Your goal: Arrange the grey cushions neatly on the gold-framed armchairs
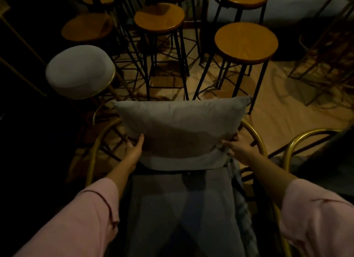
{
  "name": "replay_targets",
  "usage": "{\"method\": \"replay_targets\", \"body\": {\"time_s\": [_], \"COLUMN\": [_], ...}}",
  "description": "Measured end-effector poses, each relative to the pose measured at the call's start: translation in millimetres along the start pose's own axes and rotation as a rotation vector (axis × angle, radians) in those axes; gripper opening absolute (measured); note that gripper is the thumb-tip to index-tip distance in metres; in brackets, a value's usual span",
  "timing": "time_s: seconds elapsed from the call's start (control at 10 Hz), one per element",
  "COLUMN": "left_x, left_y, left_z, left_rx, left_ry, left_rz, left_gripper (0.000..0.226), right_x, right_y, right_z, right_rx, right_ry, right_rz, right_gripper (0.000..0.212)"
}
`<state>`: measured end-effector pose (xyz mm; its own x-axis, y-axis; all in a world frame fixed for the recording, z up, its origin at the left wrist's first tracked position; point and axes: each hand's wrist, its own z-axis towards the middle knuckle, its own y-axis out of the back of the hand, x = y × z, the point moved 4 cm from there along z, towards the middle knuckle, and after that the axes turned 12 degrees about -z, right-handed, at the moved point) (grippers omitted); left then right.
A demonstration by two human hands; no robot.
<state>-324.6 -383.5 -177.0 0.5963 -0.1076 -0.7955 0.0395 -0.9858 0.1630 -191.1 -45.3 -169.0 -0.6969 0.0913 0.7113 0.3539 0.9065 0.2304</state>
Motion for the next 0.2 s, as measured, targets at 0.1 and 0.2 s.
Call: {"method": "replay_targets", "body": {"time_s": [0.1,0.2], "left_x": [3,22], "left_y": [-15,-34], "left_z": [-17,-31], "left_rx": [-0.085,-0.024], "left_ry": [-0.014,0.025], "left_rz": [-0.034,-0.042], "left_gripper": [0.073,0.076], "right_x": [-2,-17], "right_y": [1,21], "right_z": [-14,-38], "right_rx": [0.003,-0.041], "right_ry": [-0.003,-0.062], "right_rz": [0.012,-0.08], "right_gripper": [0.069,0.065]}}
